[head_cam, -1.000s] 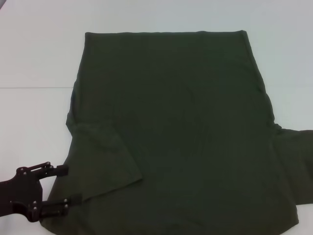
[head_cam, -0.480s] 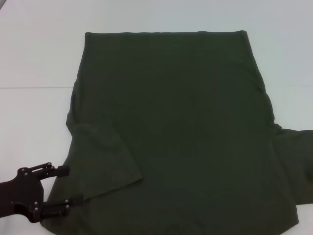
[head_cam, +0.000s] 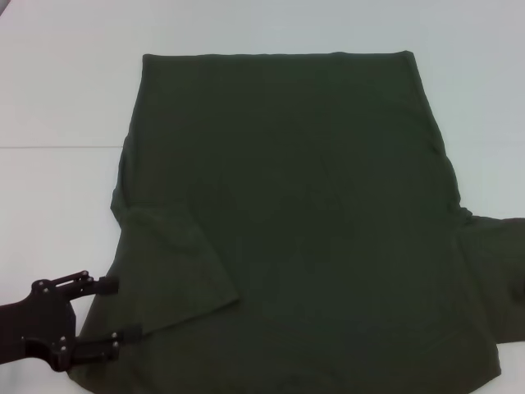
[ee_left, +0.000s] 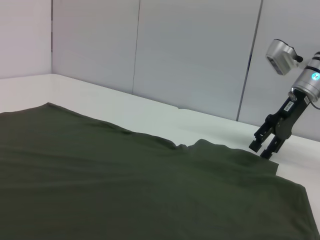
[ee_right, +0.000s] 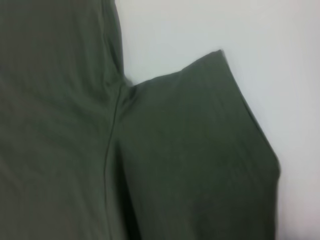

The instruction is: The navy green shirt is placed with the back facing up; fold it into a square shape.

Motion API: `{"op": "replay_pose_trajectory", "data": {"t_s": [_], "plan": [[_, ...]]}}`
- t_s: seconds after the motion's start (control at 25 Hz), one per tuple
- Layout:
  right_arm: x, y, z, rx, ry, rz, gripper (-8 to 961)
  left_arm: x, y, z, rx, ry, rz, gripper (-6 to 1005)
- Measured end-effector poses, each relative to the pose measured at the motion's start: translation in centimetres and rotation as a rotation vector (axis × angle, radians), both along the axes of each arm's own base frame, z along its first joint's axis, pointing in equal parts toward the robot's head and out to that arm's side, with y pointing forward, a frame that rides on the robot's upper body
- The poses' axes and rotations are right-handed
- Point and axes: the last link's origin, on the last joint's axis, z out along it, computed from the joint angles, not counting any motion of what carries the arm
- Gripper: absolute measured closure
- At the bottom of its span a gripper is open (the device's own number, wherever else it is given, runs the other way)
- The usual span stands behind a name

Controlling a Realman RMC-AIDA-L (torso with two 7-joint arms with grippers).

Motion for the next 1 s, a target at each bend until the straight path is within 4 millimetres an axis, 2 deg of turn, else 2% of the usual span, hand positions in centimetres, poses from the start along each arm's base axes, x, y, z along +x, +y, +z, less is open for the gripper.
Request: {"op": "replay_pose_trajectory", "data": {"t_s": [0.36,1.0], "plan": [[-0.48,0.19,-0.34,0.008,0.031,0.023,68,0.1,0.14,0.0,0.005,-0.002,-0.003,175],[-0.32,0.14,-0.29,-0.027,-0.012,0.033,68,0.17,0.23,0.0,0.007,-0.003,-0.006,175]]}}
